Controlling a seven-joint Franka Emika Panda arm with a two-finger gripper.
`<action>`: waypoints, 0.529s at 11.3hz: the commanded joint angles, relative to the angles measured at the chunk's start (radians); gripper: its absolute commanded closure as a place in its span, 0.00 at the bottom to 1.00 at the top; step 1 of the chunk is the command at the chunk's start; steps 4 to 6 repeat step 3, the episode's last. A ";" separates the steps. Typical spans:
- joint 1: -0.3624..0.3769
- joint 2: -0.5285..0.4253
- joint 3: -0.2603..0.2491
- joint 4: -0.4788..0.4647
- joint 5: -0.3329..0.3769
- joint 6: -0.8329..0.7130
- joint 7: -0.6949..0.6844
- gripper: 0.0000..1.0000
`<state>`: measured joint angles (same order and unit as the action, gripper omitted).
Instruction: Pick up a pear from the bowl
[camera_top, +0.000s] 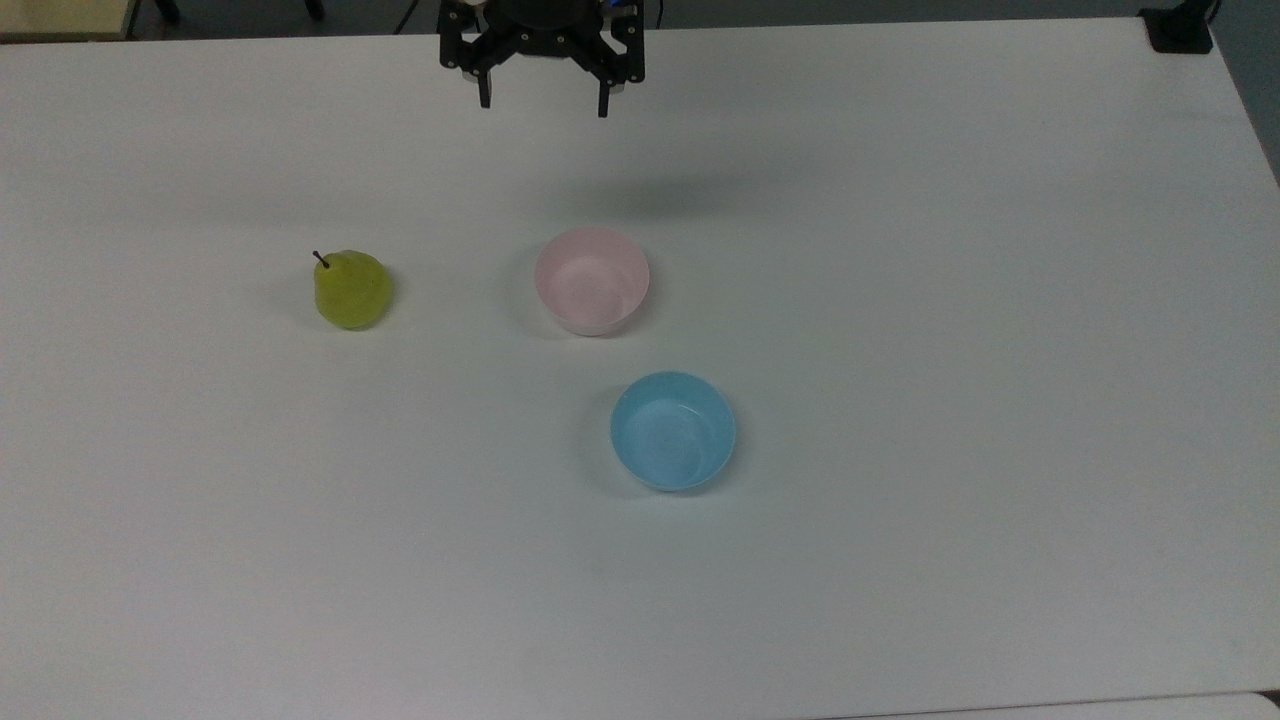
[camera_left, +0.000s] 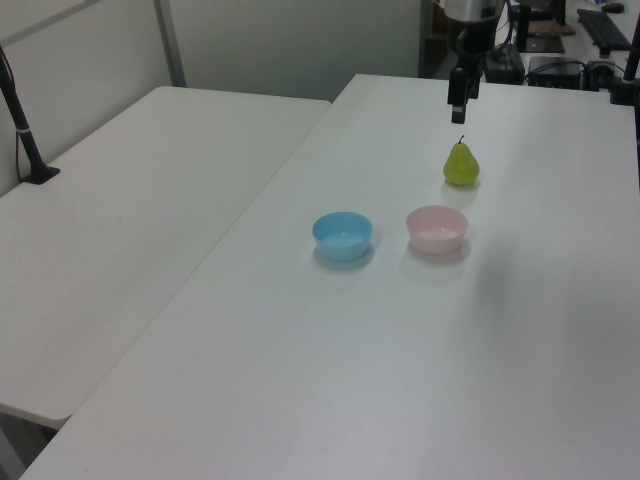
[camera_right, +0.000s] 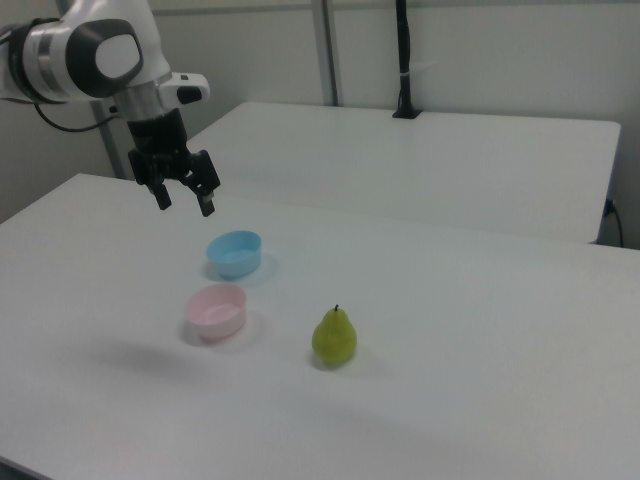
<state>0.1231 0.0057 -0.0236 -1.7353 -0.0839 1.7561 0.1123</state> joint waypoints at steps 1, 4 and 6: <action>0.013 -0.035 -0.012 -0.023 0.021 -0.024 0.024 0.00; 0.013 -0.035 -0.012 -0.024 0.021 -0.026 0.024 0.00; 0.013 -0.035 -0.012 -0.024 0.021 -0.026 0.024 0.00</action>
